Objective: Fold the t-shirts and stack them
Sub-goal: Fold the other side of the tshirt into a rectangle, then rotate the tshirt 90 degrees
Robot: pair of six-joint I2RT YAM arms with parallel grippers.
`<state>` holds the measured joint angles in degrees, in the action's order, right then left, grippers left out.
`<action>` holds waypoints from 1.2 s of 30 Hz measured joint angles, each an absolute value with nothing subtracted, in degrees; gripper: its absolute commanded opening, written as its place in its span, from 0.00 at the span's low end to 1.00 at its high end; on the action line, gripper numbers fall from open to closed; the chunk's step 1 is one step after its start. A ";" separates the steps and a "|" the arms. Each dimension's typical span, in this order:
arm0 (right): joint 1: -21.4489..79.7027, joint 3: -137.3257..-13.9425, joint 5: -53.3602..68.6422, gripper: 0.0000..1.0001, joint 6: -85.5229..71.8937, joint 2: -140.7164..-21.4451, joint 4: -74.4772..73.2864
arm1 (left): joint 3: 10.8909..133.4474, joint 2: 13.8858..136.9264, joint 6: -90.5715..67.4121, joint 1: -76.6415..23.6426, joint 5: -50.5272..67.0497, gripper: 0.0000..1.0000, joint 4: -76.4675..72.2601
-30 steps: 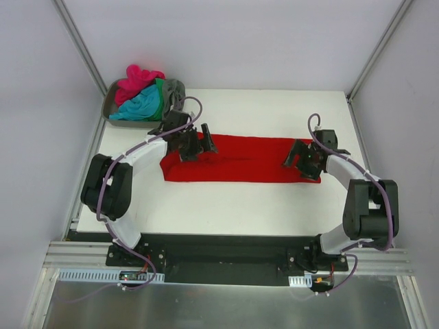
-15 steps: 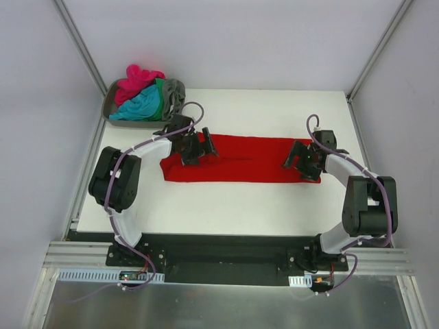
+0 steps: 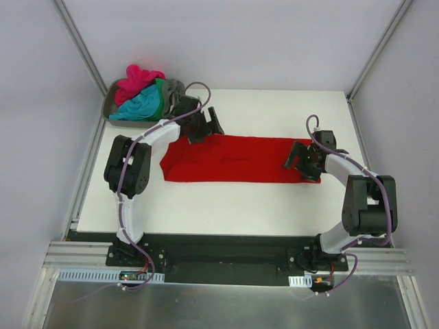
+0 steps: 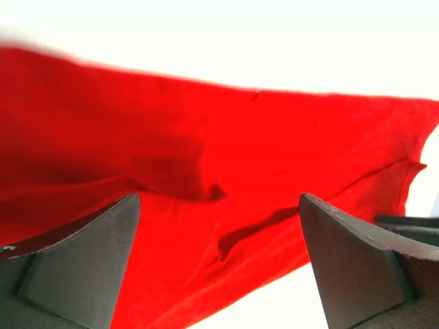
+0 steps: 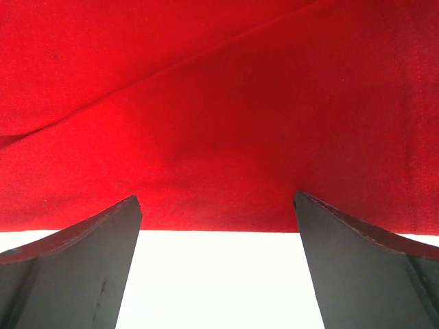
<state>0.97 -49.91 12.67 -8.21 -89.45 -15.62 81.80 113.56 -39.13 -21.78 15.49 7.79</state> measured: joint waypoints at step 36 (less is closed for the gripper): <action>3.03 -75.11 11.94 0.96 -5.87 -108.71 -18.33 | 74.13 111.94 -35.18 -23.55 6.11 0.99 2.09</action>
